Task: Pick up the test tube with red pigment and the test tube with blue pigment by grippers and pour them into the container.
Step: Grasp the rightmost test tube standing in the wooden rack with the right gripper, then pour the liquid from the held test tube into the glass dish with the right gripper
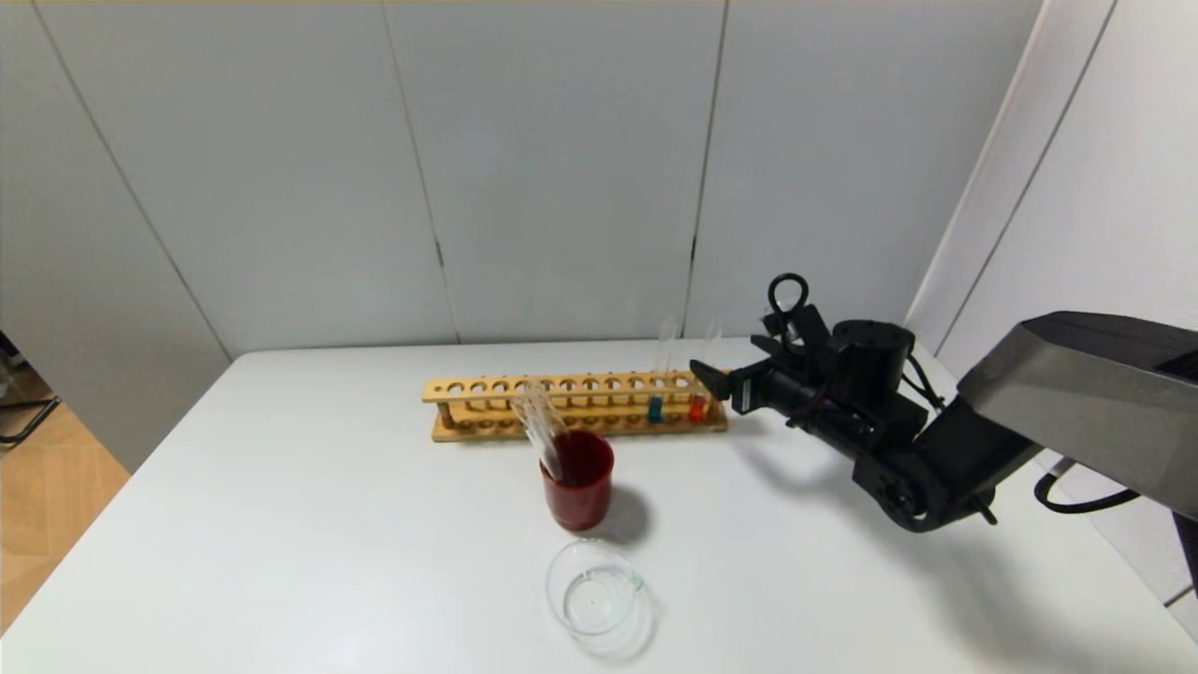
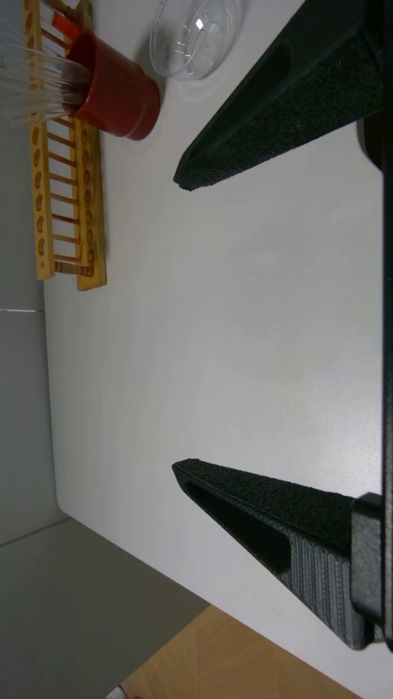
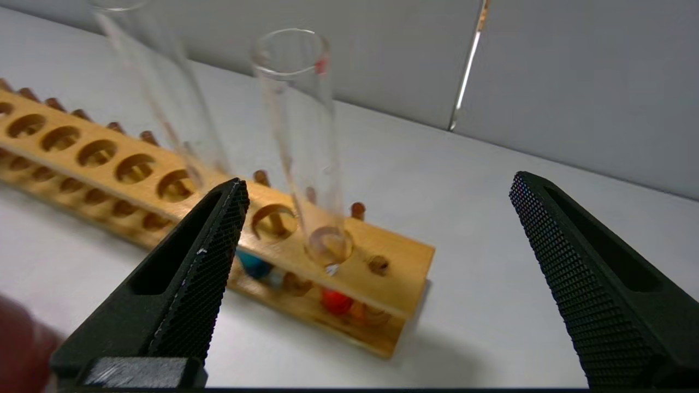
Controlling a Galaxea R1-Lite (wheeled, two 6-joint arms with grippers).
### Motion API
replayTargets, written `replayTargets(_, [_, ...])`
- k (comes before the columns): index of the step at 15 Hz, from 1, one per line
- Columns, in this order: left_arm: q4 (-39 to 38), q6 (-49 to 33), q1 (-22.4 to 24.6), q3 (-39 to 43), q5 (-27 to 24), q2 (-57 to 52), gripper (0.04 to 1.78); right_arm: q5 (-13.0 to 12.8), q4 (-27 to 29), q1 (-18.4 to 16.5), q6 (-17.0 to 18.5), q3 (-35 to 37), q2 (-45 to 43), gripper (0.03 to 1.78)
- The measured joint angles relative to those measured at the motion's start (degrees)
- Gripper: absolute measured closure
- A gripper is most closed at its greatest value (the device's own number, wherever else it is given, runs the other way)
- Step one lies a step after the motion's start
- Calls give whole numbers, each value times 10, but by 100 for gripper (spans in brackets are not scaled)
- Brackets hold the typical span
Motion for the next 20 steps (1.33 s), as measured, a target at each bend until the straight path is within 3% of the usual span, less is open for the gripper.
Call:
replayTargets(7, [0,0,0,0,0,0,8,3,1,12,-8,-43,42,7])
replayTargets(9, [0,0,0,0,0,0,8,2,1,13,-9,-53,49,15])
replayTargets(12, [0,0,0,0,0,0,8,2,10,14,-12,-66,54,44])
replayTargets(17, [0,0,0,0,0,0,8,2,10,15,-12,-88,62,133])
replayTargets(18, [0,0,0,0,0,0,8,2,11,15,-11,-90,63,143])
replayTargets(20, [0,0,0,0,0,0,8,3,12,14,-11,-96,64,146])
